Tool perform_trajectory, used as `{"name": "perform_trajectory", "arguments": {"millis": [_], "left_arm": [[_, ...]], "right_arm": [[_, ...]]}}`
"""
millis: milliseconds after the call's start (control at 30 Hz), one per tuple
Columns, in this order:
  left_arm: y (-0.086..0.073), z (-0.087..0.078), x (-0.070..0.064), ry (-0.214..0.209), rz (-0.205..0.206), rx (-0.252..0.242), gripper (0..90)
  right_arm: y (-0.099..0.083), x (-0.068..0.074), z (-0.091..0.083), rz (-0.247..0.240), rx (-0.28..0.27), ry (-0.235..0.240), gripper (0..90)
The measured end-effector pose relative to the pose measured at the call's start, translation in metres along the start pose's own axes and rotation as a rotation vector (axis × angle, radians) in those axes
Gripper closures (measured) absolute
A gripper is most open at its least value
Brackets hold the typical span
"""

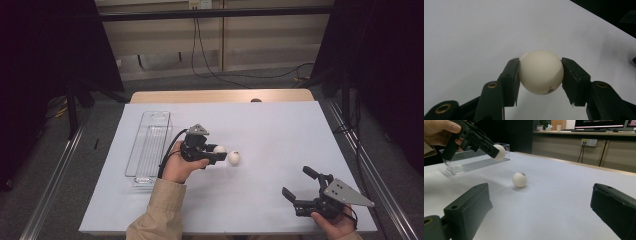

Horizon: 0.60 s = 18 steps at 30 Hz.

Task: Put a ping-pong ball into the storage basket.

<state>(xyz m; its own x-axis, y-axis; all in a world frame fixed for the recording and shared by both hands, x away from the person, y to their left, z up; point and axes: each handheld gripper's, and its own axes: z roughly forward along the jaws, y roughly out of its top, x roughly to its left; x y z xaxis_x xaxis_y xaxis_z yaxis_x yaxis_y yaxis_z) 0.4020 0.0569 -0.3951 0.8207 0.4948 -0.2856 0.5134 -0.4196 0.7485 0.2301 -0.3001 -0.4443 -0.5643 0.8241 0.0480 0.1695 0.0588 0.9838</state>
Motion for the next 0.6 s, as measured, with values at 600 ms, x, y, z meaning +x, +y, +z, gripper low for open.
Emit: {"name": "perform_trajectory", "arguments": {"millis": [600], "left_arm": [[-0.001,-0.010,0.006,0.015,-0.004,-0.017,51.0]], "right_arm": [[0.000,-0.002,0.001,0.008,0.000,-0.009,1.3]]}}
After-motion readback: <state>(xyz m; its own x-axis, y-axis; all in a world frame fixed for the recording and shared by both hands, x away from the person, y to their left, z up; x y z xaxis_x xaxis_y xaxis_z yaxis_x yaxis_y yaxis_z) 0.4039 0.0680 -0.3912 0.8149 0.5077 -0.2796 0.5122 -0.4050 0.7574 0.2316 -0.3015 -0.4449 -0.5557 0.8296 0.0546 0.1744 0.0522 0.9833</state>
